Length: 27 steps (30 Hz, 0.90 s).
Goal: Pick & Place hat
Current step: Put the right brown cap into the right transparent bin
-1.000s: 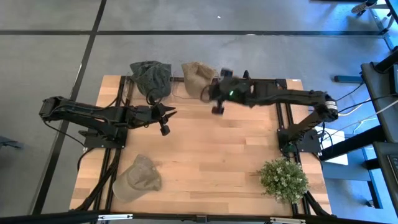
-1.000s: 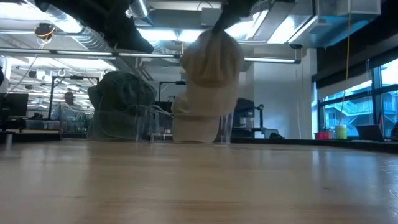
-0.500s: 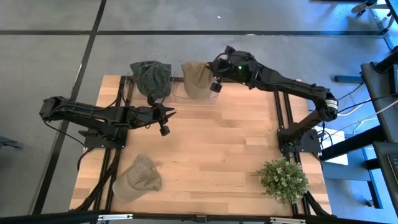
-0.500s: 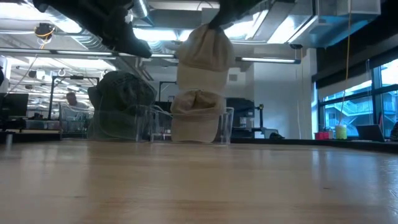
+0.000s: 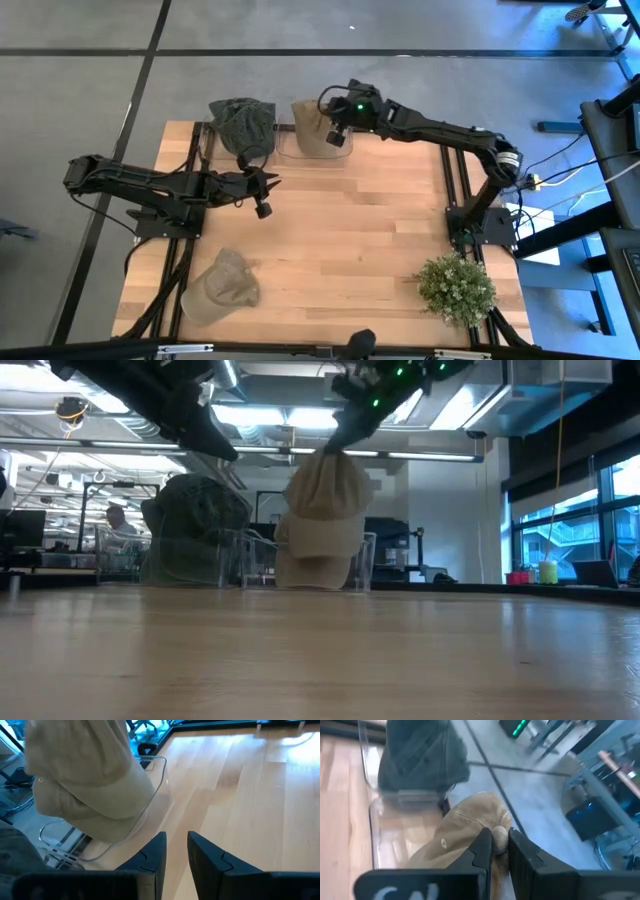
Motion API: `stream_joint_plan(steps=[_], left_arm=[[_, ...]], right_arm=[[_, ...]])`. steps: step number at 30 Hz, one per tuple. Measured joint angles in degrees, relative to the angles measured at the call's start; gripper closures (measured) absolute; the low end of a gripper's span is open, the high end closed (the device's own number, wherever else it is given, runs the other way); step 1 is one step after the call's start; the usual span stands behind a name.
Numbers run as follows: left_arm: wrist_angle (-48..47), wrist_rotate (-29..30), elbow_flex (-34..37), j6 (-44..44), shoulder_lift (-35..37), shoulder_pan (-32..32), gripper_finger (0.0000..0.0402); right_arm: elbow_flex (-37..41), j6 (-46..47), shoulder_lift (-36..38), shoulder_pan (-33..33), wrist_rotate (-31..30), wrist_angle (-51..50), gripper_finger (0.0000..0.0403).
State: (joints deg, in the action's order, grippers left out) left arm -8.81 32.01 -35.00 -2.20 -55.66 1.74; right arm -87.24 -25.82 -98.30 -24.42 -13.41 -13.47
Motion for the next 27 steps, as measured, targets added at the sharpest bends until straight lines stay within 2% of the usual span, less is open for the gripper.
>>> stream_joint_plan(steps=[6,12,20,23,27], left_arm=[[-0.97,-0.01,0.0,-0.05,0.0,0.0,0.0327],[-1.14,-0.04,0.0,-0.05,0.0,0.0,0.0327],[-1.36,-0.05,0.0,-0.19,0.0,0.0,0.0327],[-1.36,-0.07,-0.02,-0.19,0.0,0.0,0.0327],[-1.38,-0.07,-0.02,-0.15,0.0,0.0,0.0327]], right_arm=[[0.02,-0.17,-4.28,-0.18,-0.42,-0.79,0.0359],[0.02,0.01,-4.68,-0.18,-0.46,-3.02,0.0354],[0.02,-0.25,-4.7,-0.29,-0.94,-5.62,0.028],[0.02,-0.44,-4.7,-0.31,-6.84,-5.25,0.0242],[0.02,-4.86,-4.16,0.34,-22.23,-3.38,0.0201]])
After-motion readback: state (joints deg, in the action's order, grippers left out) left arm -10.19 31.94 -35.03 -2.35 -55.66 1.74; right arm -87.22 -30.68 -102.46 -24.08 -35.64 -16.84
